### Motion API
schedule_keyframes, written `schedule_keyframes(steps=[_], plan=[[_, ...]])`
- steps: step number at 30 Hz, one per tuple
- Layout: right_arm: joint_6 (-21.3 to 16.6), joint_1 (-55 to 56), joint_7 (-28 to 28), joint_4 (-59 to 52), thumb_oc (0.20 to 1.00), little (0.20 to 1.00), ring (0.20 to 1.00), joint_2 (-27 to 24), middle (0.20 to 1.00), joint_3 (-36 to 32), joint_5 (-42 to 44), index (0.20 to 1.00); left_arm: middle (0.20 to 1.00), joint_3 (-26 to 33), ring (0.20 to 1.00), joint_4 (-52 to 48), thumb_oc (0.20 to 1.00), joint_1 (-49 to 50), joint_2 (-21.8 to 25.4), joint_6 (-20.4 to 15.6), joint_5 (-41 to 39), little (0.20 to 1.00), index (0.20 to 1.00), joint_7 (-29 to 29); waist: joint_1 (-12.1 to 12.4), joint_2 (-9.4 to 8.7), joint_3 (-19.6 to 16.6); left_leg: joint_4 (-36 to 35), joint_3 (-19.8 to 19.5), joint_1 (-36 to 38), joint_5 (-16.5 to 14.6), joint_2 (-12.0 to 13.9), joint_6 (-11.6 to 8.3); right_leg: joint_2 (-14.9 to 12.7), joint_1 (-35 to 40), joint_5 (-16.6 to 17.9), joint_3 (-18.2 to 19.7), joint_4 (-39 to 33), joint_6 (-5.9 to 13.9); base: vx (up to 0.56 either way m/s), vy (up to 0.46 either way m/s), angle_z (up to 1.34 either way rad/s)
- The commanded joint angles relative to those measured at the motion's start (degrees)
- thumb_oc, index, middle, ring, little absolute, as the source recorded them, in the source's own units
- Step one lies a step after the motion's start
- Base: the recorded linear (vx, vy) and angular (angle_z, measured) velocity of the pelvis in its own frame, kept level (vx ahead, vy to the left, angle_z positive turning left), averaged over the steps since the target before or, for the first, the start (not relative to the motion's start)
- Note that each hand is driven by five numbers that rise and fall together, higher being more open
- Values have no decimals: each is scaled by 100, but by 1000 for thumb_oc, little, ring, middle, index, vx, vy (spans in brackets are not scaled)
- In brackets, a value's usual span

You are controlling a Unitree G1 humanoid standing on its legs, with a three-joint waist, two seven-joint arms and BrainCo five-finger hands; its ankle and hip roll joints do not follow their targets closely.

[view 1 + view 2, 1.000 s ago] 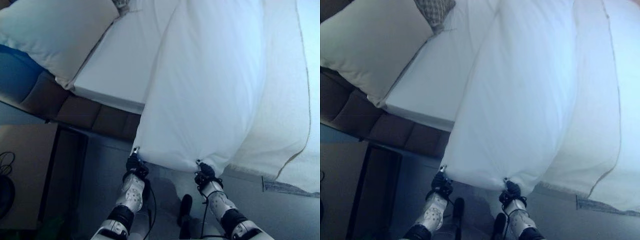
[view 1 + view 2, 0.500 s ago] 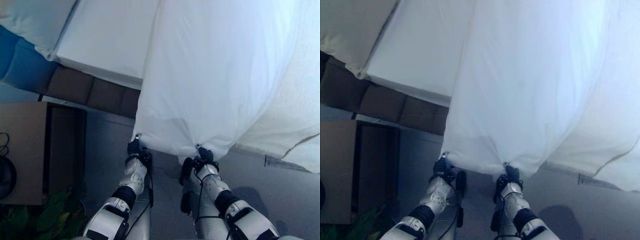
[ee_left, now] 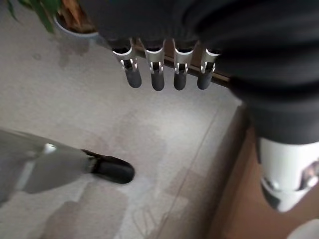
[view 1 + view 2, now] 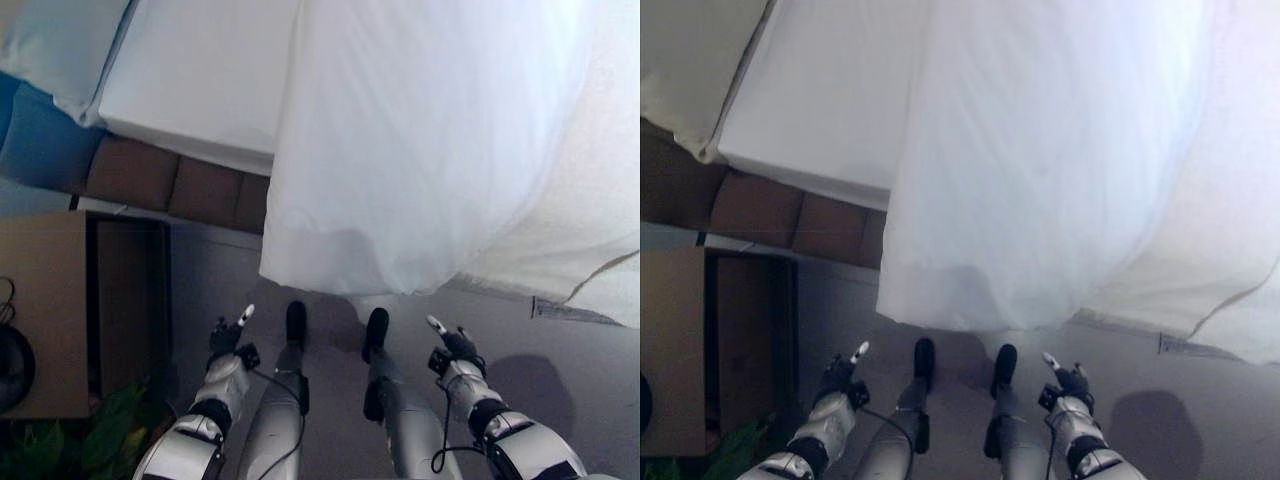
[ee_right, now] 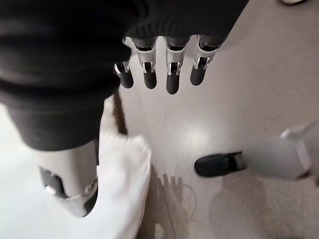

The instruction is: Make the bed

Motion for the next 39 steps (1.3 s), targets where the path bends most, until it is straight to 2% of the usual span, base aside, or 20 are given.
schedule_keyframes(steps=[1,6,10,11,12,13,16,20,21,24,27,28,29,30,32,33,34,36,38,39], plan=[[104,369,177,130,1000,1000,1000,-68,1000,-273,-41,1000,1000,145,1000,335,1000,145,-240,16,209,1000,1000,-160,-117,190,-113,-241,85,-79,102,-398,-118,-33,-174,40,214,130,472,34,-27,-12],[78,846,266,53,1000,1000,1000,-208,1000,-659,130,1000,1000,285,1000,328,1000,525,-268,51,178,1000,1000,-305,-256,313,-239,-241,181,511,-13,-308,-67,8,83,-434,298,726,361,48,-45,-15],[105,1187,470,-609,1000,1000,1000,-400,1000,-500,-451,1000,1000,278,1000,-293,1000,848,-81,2,330,1000,1000,-538,-314,335,-411,-126,220,922,-101,-235,-46,87,365,-706,406,1033,275,69,-105,-13],[100,1481,588,-1572,1000,1000,1000,-665,1000,-342,-1065,1000,1000,279,1000,-1091,1000,1159,168,-71,445,1000,1000,-732,-338,287,-506,282,258,1010,-280,-192,-70,131,571,-793,437,1080,250,36,-102,-4],[102,1483,586,-1575,1000,1000,1000,-664,1000,-342,-1066,1000,1000,279,1000,-1094,1000,1162,168,-69,445,1000,1000,-731,-337,288,-520,285,258,991,-275,-191,-70,132,558,-783,437,1071,250,97,-179,-12],[58,1671,857,-2504,1000,1000,1000,-1023,1000,-247,-1537,1000,1000,292,1000,-1927,1000,1434,375,-127,539,1000,1000,-1048,-303,224,-591,765,294,1046,-423,-172,-97,131,835,-801,452,993,230,91,-109,-19],[-32,1650,1337,-3547,1000,1000,1000,-1538,1000,-56,-1919,1000,1000,197,1000,-2699,1000,1525,570,-177,288,1000,1000,-1593,-171,108,-636,1701,89,899,-503,-300,-136,126,1132,-814,515,902,176,68,-96,-25],[-71,1276,1537,-3991,1000,1000,1000,-1714,1000,26,-1884,1000,1000,72,1000,-3167,1000,1324,638,-154,-242,1000,1000,-1937,-80,38,-735,1730,-155,498,-500,-348,-100,84,1253,-847,541,838,201,77,-26,-11],[-101,833,1551,-4331,1000,1000,1000,-1870,1000,103,-1784,1000,1000,-47,1000,-3473,1000,993,816,-181,-414,1000,1000,-2023,-25,56,-814,1264,-122,291,-240,-243,-95,158,1317,-834,562,764,241,126,18,-6],[-143,308,1469,-4482,1000,1000,1000,-1894,1000,231,-1728,1000,1000,-206,1000,-3659,1000,496,1000,-269,-616,1000,1000,-2009,89,53,-847,1041,16,-7,32,-171,-136,208,1371,-895,595,720,259,134,85,-17],[-97,-293,1460,-4673,1000,1000,1000,-1789,1000,568,-1761,1000,1000,-302,1000,-3854,1000,17,1155,-342,-653,1000,1000,-1899,146,-24,-858,1120,107,46,-157,-146,-14,162,1248,-986,762,848,341,117,279,-79],[-131,-867,1380,-4665,1000,1000,1000,-1741,1000,790,-1587,1000,1000,-469,1000,-3855,1000,-579,1347,-432,-833,1000,1000,-1782,203,-67,-713,1227,263,-11,-274,-138,48,41,998,-1040,794,1236,449,6,182,-62],[-132,-872,1380,-4663,1000,1000,1000,-1742,1000,790,-1586,1000,1000,-469,1000,-3852,1000,-584,1348,-432,-834,1000,1000,-1783,207,-65,-724,1220,265,-28,-262,-133,47,46,978,-1029,798,1234,447,14,371,-48],[-174,-1467,1246,-4472,1000,1000,1000,-1698,1000,1042,-1386,1000,1000,-624,1000,-3759,1000,-1161,1476,-522,-1095,1000,1000,-1680,228,-33,-515,1283,398,-2,-371,-125,131,-133,524,-940,778,1887,578,1,187,-21],[-183,-1808,1179,-4350,1000,1000,1000,-1740,1000,1129,-1281,1000,1000,-720,1000,-3699,1000,-1493,1595,-556,-1209,1000,1000,-1654,178,10,-390,1263,406,-23,-354,-129,151,-134,277,-879,842,2128,606,-4,199,-19],[-185,-2074,1137,-4271,1000,1000,1000,-1788,1000,1188,-1174,1000,1000,-803,1000,-3633,1000,-1744,1613,-570,-1315,1000,1000,-1635,164,48,-329,1217,404,-32,-352,-164,155,-142,155,-833,866,2132,595,16,219,-14],[-187,-2677,1081,-4011,1000,1000,1000,-1792,1000,1378,-911,1000,1000,-954,1000,-3342,1000,-2311,1669,-569,-1444,1000,1000,-1605,176,35,-193,1040,493,-33,-354,-226,142,-203,-28,-571,635,1677,544,28,147,-7],[-199,-2975,1091,-3812,1000,1000,1000,-1815,1000,1483,-730,1000,1000,-1012,1000,-3167,1000,-2588,1691,-556,-1548,1000,1000,-1606,157,14,-149,893,479,14,-421,-266,102,-149,-193,-474,566,1317,564,134,48,-27],[-224,-3331,1008,-3464,1000,1000,1000,-1946,1000,1619,-523,1000,1000,-1104,1000,-2693,1000,-2989,1756,-497,-1609,1000,1000,-1574,40,-26,29,808,450,-89,-261,-333,123,-13,-536,-178,725,1003,561,90,-65,-17],[-197,-3486,1005,-3581,1000,1000,1000,-1983,1000,1647,-385,1000,1000,-1206,1000,-2768,1000,-3189,1692,-461,-1789,1000,1000,-1623,31,-50,35,829,373,-187,-195,-367,95,-58,-439,-186,744,933,548,-5,-108,30]])
